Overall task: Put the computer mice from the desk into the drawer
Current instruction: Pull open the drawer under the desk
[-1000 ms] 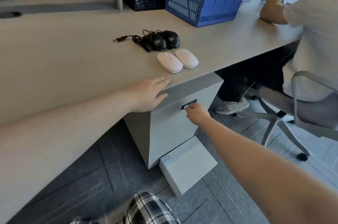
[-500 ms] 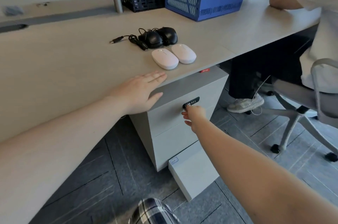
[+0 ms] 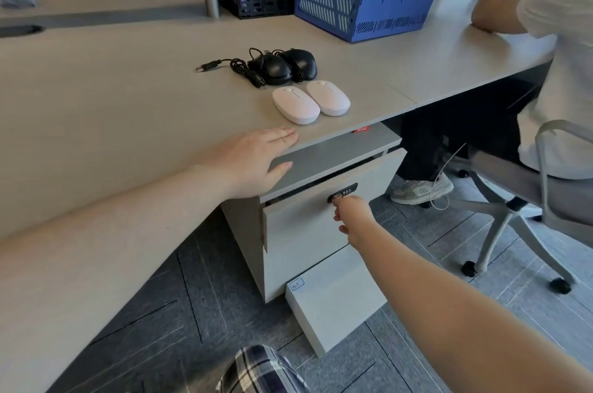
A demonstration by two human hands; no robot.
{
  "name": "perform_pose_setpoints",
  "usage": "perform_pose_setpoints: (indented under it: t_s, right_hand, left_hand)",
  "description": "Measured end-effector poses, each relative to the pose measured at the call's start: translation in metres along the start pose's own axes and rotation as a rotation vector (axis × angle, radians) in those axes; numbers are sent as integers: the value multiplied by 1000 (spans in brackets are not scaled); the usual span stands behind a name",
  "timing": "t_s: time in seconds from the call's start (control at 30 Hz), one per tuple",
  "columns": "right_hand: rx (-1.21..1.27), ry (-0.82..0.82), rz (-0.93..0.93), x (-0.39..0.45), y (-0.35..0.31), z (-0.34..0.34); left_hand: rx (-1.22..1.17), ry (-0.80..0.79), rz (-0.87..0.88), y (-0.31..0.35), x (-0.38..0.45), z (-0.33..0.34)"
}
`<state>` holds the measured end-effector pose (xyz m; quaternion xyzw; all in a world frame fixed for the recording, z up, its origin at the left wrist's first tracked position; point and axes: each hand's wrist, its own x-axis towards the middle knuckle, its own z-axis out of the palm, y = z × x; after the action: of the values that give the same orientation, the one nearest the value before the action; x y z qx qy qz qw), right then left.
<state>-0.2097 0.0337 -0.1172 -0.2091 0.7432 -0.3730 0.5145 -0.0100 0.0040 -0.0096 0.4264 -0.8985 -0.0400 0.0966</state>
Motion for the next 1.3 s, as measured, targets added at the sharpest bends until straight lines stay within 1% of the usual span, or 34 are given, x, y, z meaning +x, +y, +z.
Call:
perform_pose_setpoints:
  t_s: [0.03,0.07,0.1,0.13,0.17,0.2,0.23,0.3,0.4,0.53,0.8,0.93,1.03,1.17,1.3]
  right_hand:
    - [-65,34,-58,-4,7,-5]
    - [-208,139,-178,-9,14,-11]
    - [-399,291,-349,-12,20,-18]
    - [-558,395,-554,-14,23,-24]
    - [-663,408,-740,-15,22,-28]
    - [-742,348,-854,-13,18,-32]
    - [-808,266,-898,-10,14,-35]
    - [-919,159,-885,-5,9,-39]
    - [-990,147,-919,-8,1,-44]
    - [-1057,136,-889,-19,-5,-53]
    - [-1160,176,-784,-59,23,-97]
    - [-1326,192,-684,-84,31,-121]
    - [-1432,240,-620,-96,35,-134]
    - [-1509,292,-589,-104,42,-144]
    - [-1533,323,-561,-107,47,-149]
  left_hand:
    - [-22,2,-11,1,1,0]
    - [-37,2,-22,2,1,-1]
    - [-42,1,-33,3,1,-1]
    - [-40,-4,-41,3,2,-2]
    - [-38,-14,-49,4,2,-2]
    - [-40,-27,-60,5,2,-3]
    - [-42,-40,-74,7,2,-4]
    - [-40,-71,-97,10,2,-7]
    - [-22,-122,-112,13,1,-11]
    - [-2,-167,-140,19,0,-16]
    - [66,-242,-201,36,-7,-22]
    - [94,-253,-214,44,-14,-23]
    - [112,-256,-214,48,-18,-23]
    - [101,-251,-206,50,-22,-24]
    - [102,-240,-197,48,-22,-24]
